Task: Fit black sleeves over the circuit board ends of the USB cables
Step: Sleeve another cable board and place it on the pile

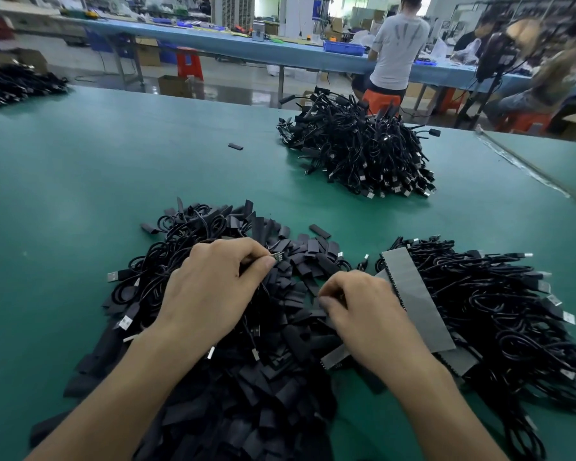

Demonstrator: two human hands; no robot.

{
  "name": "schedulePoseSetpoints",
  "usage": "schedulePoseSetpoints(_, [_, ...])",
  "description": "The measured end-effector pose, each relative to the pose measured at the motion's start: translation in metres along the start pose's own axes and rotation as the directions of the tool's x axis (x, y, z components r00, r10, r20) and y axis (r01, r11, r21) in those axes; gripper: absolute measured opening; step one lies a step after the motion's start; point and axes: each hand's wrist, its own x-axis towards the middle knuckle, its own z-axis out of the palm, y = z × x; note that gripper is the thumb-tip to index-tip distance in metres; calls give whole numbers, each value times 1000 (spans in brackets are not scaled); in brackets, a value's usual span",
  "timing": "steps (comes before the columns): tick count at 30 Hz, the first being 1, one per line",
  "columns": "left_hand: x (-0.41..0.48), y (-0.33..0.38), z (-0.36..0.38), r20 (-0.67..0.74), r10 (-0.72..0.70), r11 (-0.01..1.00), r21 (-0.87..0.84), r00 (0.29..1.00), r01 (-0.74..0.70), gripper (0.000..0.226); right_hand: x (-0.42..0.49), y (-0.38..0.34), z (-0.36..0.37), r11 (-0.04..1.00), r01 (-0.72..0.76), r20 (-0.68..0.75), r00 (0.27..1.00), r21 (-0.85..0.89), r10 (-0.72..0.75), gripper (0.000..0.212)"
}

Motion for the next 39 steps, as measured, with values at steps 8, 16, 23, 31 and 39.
schedulePoseSetpoints(8, [2,2,2,-14,49,996,-79,999,-50,24,-2,-5,16,997,68,114,992,-33,-63,19])
schedulePoseSetpoints(16, [2,-2,6,47,57,988,-146,997,-49,26,3,-2,10,976,46,-92,995,211,-27,13])
schedulePoseSetpoints(23, [1,-2,6,79,53,984,-175,995,-39,22,2,3,9,994,-35,115,993,99,23,10])
schedulePoseSetpoints(31, [3,-5,9,52,40,980,-195,998,-29,24,-4,-2,30,974,167,256,959,-151,-125,47])
schedulePoseSetpoints(39, [3,-7,10,45,55,979,-199,997,-45,23,-2,-8,29,988,141,111,983,56,-147,25])
